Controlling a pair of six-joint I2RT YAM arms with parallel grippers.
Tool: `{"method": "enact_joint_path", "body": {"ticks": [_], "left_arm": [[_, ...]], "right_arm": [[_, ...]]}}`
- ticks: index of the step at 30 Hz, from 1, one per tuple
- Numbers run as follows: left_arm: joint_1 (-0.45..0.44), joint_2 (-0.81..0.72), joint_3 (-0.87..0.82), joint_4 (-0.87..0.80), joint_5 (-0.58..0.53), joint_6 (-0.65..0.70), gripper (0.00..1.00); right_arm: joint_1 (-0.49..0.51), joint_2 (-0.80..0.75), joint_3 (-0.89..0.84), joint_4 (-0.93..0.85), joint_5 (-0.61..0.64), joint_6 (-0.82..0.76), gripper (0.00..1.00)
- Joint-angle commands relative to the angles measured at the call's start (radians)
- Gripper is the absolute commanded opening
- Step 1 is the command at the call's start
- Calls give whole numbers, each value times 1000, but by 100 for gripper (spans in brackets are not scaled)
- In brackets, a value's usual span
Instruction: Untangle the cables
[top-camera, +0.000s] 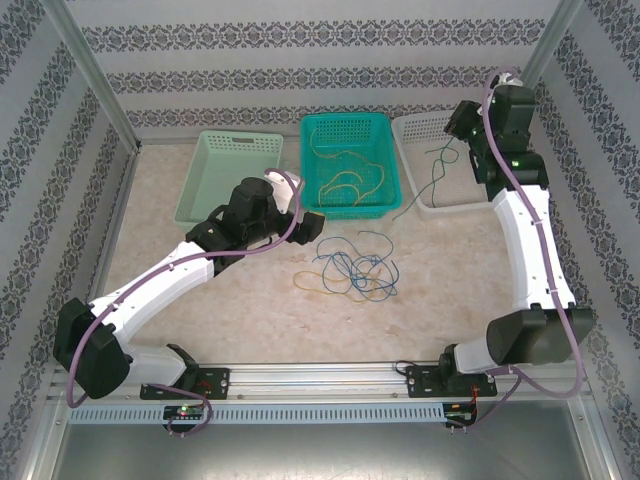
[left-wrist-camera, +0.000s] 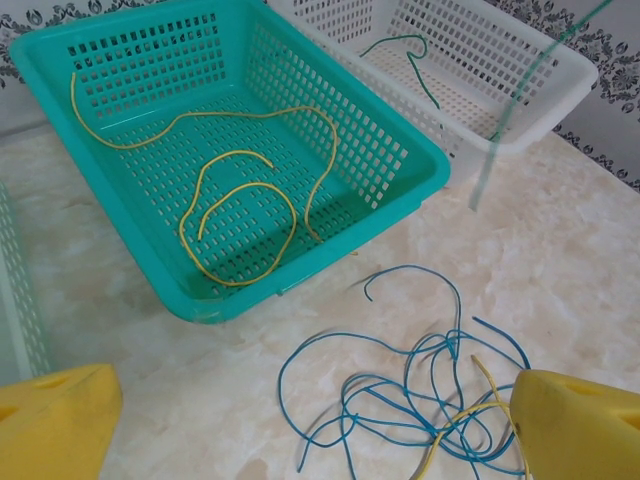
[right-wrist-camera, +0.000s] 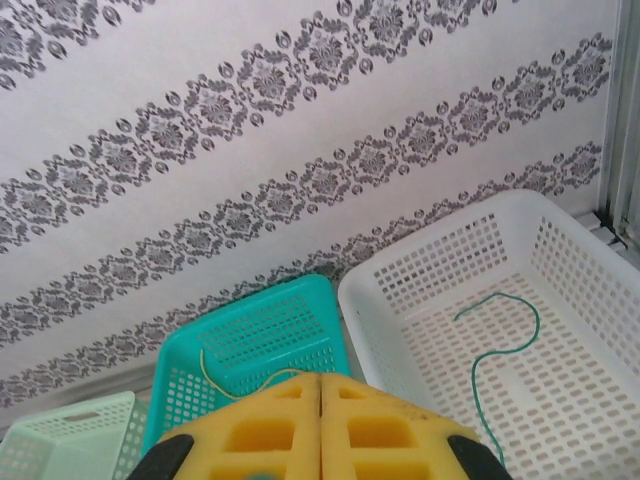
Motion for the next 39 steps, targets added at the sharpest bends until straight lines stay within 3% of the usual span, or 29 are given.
{"method": "enact_joint_path", "body": {"ticks": [1,12,21,24,34,39], "left_arm": [[13,27,10,6,-6,-23,100],[22,53,-5,35,13,-57,100],[28,58,-22,58,18,-67,100],[29,60,-29,59,17,-74,100],[34,29,-63,50,-12,-69,100],[44,6,-87,42,-22,-71,100]], "right_arm": [[4,-75,-87,217,113,-14,0],[29,-106,-195,445,261,-188,0],[84,-104,-406,849,446,-281,0],[96,-55,-461,984,496,-278,0],[133,172,-469,1157,649,-222,0],[140,270,-526,1204,621,-136,0]]}}
